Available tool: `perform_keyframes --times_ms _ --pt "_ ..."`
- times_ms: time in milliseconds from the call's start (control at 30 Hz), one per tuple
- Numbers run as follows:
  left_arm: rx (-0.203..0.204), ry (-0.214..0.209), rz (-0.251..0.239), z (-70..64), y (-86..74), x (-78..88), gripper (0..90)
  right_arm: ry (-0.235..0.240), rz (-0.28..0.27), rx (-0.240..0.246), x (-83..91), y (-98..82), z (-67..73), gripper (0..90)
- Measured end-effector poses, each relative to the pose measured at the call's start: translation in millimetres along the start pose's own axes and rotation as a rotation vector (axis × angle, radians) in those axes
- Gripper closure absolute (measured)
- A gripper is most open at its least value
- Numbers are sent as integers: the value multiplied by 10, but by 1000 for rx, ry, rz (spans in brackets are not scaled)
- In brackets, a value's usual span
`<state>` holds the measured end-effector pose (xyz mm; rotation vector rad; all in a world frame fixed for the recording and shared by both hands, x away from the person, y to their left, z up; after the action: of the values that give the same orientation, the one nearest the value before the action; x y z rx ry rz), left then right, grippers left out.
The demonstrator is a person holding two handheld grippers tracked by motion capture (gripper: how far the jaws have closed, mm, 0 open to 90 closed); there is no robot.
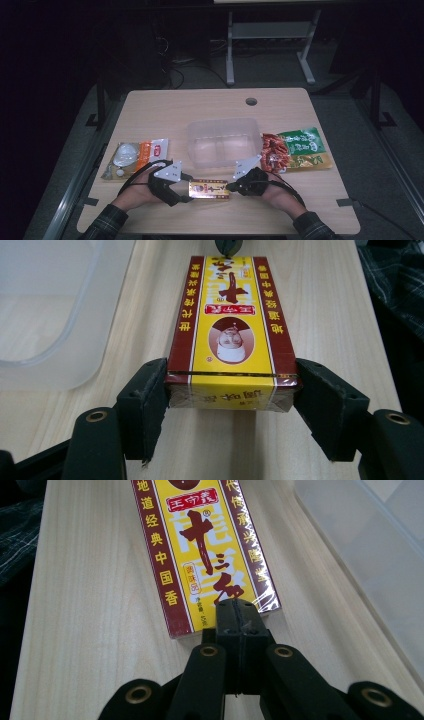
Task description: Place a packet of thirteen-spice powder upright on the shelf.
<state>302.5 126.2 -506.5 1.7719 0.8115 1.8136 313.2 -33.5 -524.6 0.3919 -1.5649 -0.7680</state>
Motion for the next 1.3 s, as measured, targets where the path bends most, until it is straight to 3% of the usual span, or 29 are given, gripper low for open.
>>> perform_keyframes --times_ms 400,733,1167,1300 --pt "-18 -10 -84 -19 182 99 317 30 12 -7 0 -31 19 897" --pt "-35 -25 -182 -51 462 162 316 53 21 -9 -29 -46 55 897" --pt "-46 -62 -278 -56 805 91 317 74 35 -23 -64 -73 87 897" --pt "-55 -70 -286 -50 866 62 317 73 41 -23 -70 -82 91 897"
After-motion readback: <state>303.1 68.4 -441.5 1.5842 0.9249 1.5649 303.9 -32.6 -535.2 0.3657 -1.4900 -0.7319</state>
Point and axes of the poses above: each handheld gripper's, and its own axes: x roughly backward along the jaws, y roughly out of its top, z roughly to its left, the point moved 10 cm from there along -x, roughly forward along the jaws
